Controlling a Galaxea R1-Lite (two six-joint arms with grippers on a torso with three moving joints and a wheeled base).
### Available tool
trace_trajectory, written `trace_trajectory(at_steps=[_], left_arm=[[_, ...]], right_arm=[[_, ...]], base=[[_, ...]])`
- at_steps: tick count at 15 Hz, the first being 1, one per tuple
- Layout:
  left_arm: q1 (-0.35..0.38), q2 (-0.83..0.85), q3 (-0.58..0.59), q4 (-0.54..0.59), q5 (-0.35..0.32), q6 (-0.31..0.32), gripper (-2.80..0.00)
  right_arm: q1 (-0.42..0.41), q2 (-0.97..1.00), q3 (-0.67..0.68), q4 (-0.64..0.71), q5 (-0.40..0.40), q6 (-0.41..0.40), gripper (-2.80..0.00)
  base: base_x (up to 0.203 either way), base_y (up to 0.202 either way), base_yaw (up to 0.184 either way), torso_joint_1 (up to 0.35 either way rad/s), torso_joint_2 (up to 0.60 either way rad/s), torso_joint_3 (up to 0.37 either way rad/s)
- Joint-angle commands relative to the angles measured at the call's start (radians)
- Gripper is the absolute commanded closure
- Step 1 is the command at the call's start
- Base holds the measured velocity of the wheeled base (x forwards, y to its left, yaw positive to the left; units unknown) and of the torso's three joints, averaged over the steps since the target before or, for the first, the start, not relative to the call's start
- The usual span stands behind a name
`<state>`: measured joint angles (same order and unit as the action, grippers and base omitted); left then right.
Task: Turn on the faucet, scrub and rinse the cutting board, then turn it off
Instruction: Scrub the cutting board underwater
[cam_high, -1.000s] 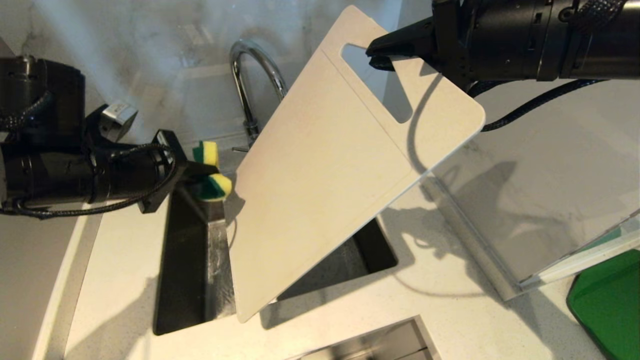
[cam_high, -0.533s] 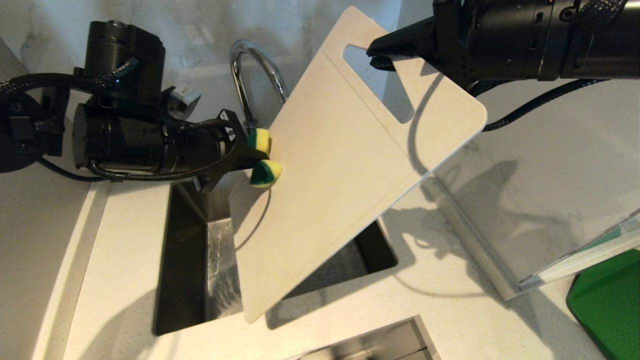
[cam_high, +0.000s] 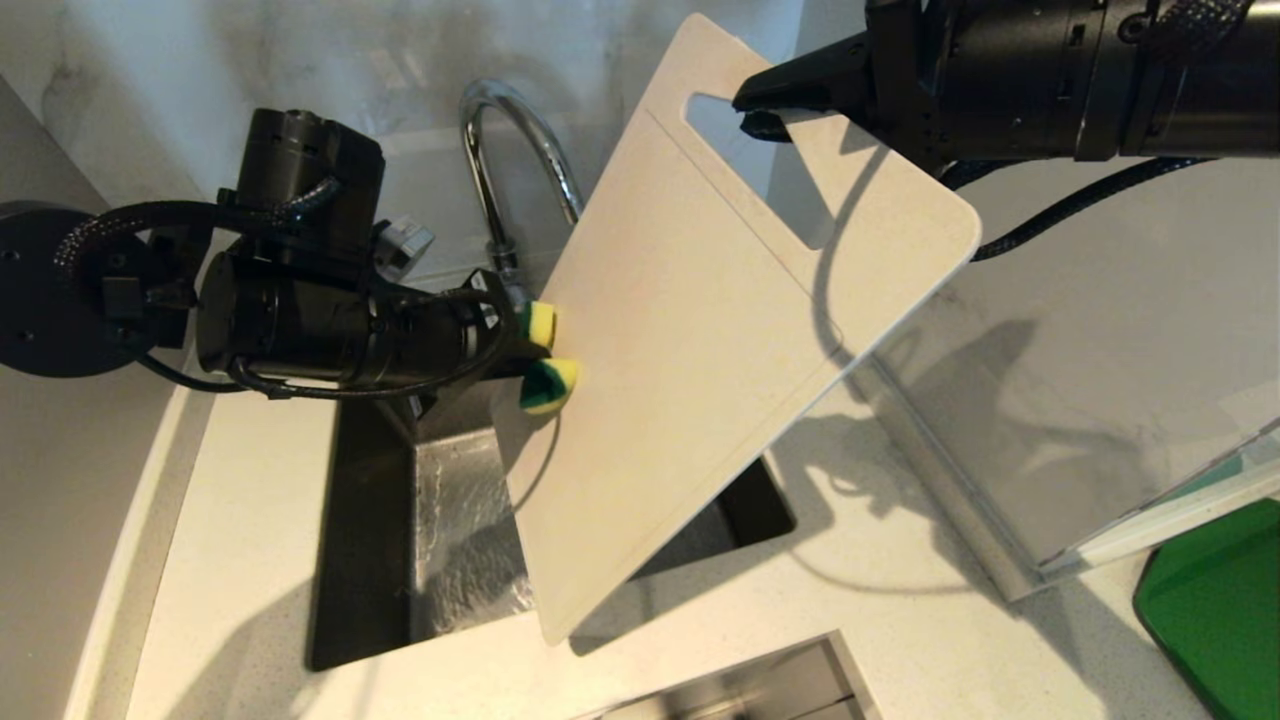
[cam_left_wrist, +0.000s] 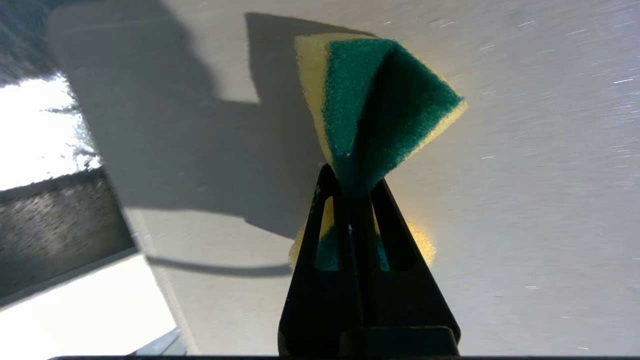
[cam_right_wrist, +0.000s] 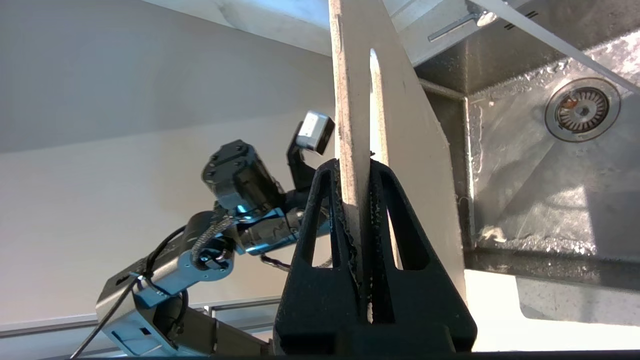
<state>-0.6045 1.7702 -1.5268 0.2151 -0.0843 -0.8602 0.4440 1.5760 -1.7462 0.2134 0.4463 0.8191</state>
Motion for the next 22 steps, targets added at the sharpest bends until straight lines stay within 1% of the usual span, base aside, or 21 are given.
trace_trajectory(at_steps=[1, 6, 8, 15, 18, 20, 22], left_arm=[[0.013, -0.015, 0.046, -0.002, 0.000, -0.007, 0.00], [0.067, -0.049, 0.120, -0.016, -0.007, -0.011, 0.00], [0.089, -0.071, 0.171, -0.020, -0.011, -0.011, 0.00], [0.111, -0.157, 0.447, -0.202, -0.012, -0.008, 0.00], [0.161, -0.211, 0.518, -0.224, -0.031, -0.005, 0.00], [0.206, -0.241, 0.543, -0.227, -0.063, -0.005, 0.00], [0.239, -0.269, 0.551, -0.226, -0.078, 0.004, 0.00]], right_arm=[[-0.001, -0.001, -0.001, 0.001, 0.002, 0.005, 0.00], [-0.001, 0.001, -0.003, 0.001, 0.003, 0.006, 0.00], [-0.001, 0.001, -0.003, 0.001, 0.002, 0.006, 0.00], [-0.001, -0.011, -0.004, 0.001, 0.002, 0.006, 0.00], [-0.001, -0.014, -0.004, 0.001, 0.002, 0.006, 0.00], [-0.001, -0.014, -0.001, 0.001, 0.002, 0.006, 0.00], [-0.001, -0.014, -0.003, 0.001, 0.002, 0.006, 0.00]], base=[[0.000, 0.000, 0.000, 0.000, 0.00, 0.000], [0.000, 0.000, 0.000, 0.000, 0.00, 0.000], [0.000, 0.000, 0.000, 0.000, 0.00, 0.000], [0.000, 0.000, 0.000, 0.000, 0.00, 0.000], [0.000, 0.000, 0.000, 0.000, 0.00, 0.000], [0.000, 0.000, 0.000, 0.000, 0.00, 0.000], [0.000, 0.000, 0.000, 0.000, 0.00, 0.000]])
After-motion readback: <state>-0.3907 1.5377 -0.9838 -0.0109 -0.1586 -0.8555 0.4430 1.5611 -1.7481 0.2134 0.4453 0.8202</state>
